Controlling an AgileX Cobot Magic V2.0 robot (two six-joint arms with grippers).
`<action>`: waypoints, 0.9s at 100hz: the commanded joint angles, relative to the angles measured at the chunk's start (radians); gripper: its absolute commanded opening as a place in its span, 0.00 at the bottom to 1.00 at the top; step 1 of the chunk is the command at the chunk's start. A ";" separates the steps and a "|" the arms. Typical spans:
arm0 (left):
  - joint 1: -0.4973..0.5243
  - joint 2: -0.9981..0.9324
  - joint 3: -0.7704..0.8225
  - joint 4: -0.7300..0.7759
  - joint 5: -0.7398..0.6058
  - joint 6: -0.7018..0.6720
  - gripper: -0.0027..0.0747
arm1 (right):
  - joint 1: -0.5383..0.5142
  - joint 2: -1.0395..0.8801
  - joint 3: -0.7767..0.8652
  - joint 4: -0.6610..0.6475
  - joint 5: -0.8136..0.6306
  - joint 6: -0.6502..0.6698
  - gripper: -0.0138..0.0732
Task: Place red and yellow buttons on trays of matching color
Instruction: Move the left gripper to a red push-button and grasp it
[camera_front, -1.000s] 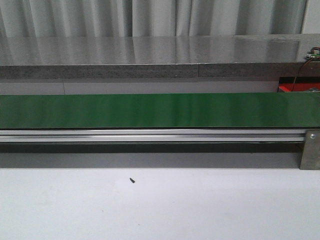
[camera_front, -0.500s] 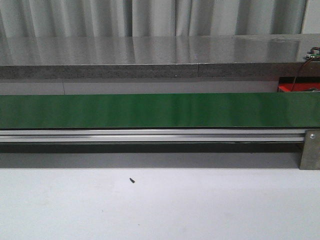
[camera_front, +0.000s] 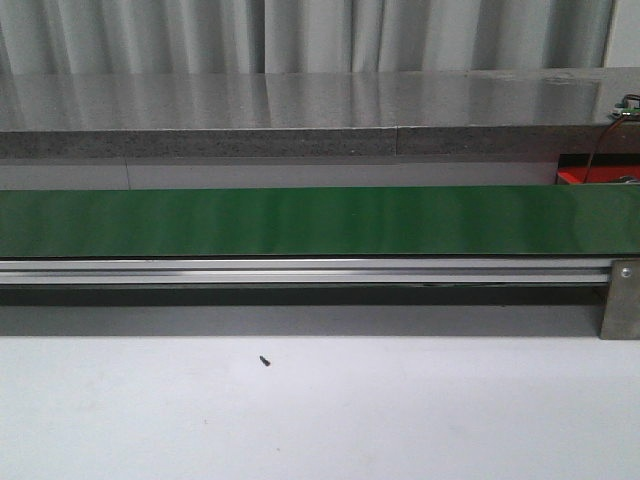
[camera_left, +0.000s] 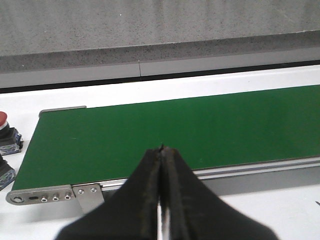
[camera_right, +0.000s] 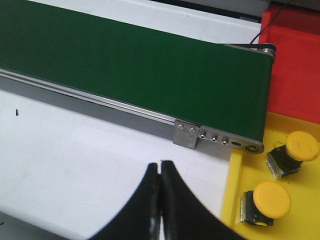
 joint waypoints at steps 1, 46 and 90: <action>-0.006 0.001 -0.027 -0.014 -0.078 -0.001 0.10 | 0.000 -0.001 -0.025 0.016 -0.049 -0.007 0.09; -0.006 0.001 -0.029 -0.014 -0.081 -0.021 0.79 | 0.000 -0.001 -0.025 0.016 -0.050 -0.007 0.09; 0.266 0.299 -0.324 -0.010 0.123 -0.076 0.79 | 0.000 -0.001 -0.025 0.016 -0.050 -0.007 0.09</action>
